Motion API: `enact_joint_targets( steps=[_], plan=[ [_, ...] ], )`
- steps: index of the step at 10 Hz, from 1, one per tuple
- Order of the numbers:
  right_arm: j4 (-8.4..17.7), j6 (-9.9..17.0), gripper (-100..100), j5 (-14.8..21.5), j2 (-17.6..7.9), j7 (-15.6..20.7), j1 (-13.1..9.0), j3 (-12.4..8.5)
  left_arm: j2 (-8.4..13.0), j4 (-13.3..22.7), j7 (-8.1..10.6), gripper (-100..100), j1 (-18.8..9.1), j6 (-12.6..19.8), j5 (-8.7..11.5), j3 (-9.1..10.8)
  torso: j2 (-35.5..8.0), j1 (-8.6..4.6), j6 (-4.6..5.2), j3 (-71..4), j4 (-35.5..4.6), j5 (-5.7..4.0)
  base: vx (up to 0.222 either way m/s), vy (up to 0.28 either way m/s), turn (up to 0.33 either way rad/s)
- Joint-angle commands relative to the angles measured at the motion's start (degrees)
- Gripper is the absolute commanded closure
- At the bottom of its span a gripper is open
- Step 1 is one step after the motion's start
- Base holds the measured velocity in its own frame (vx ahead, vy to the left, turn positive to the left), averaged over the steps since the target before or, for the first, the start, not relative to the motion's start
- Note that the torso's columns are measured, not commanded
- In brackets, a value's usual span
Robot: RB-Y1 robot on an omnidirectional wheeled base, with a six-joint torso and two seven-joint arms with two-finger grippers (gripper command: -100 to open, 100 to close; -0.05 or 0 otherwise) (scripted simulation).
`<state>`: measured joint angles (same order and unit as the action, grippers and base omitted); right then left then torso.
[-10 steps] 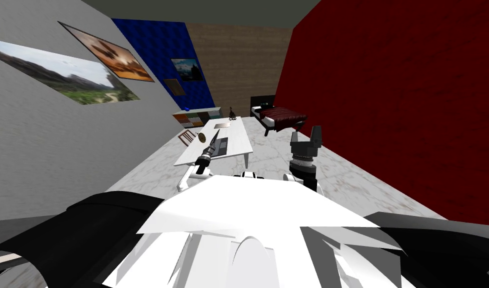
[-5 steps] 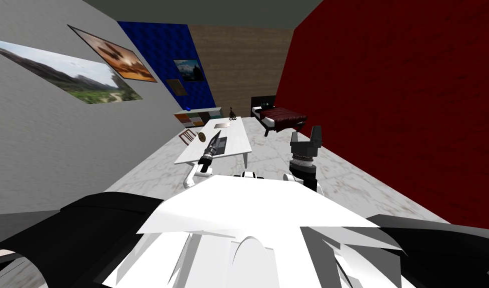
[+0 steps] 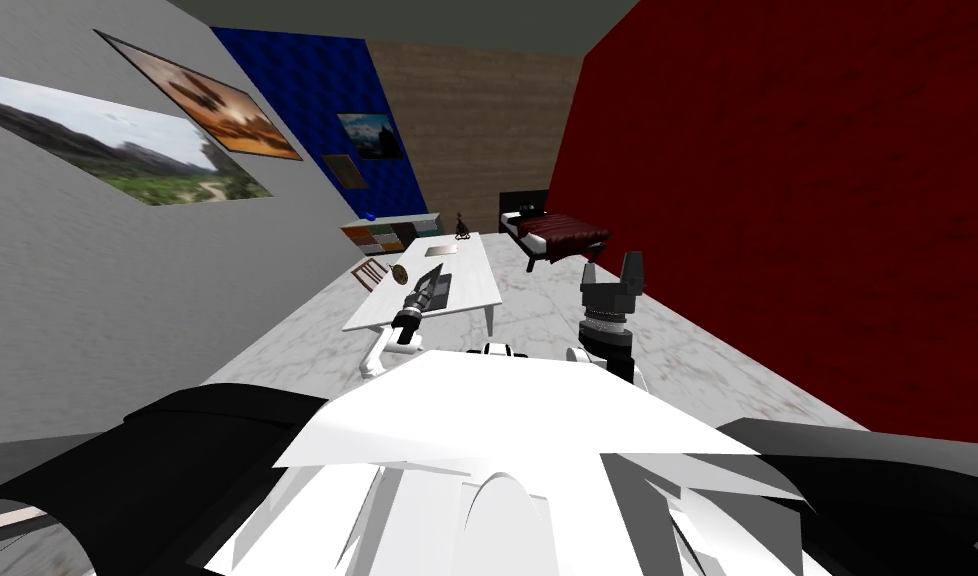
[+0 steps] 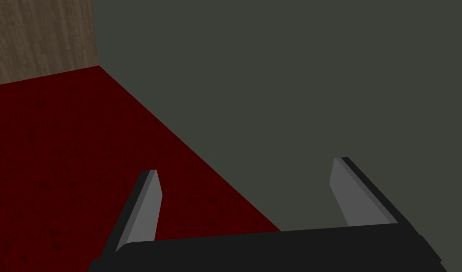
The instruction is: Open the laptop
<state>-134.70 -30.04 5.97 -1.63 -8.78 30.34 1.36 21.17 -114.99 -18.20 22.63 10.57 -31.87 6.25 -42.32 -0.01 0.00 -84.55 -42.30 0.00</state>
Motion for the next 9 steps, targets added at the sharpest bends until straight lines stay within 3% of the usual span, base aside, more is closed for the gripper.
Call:
enact_joint_targets(
  steps=[1,5,6,7,9],
  plan=[
    [0.0,0.0,0,0.0,0.0,0.0,0.0,0.0,2.3,-3.5,0.80,-100,1.2,3.7,1.2,0.05,0.0,-0.04,0.00,0.0,0.0,-0.01,-0.007,0.005,-0.062],
    [0.0,0.0,0,0.0,0.0,0.0,0.0,0.0,5.7,-9.1,1.89,-100,3.1,9.3,3.0,-0.09,0.0,0.02,-0.01,0.0,0.0,0.01,-0.005,0.004,-0.062],
    [0.0,0.0,0,0.0,0.0,0.0,0.0,0.0,5.4,-8.2,1.78,-100,2.8,8.3,2.9,0.05,0.0,0.02,0.00,0.0,0.0,0.01,-0.003,0.004,-0.015],
    [0.0,0.0,0,0.0,0.0,0.0,0.0,0.0,5.5,-8.4,1.84,0,2.8,8.6,2.9,0.05,0.1,0.02,-0.01,0.0,0.0,0.01,0.000,0.000,0.000],
    [0.0,0.0,0,0.0,0.0,0.0,0.0,0.0,5.5,-8.3,1.83,0,2.8,8.6,2.9,0.05,0.0,0.01,0.00,0.0,0.0,0.00,0.000,0.000,0.000]
  ],
)
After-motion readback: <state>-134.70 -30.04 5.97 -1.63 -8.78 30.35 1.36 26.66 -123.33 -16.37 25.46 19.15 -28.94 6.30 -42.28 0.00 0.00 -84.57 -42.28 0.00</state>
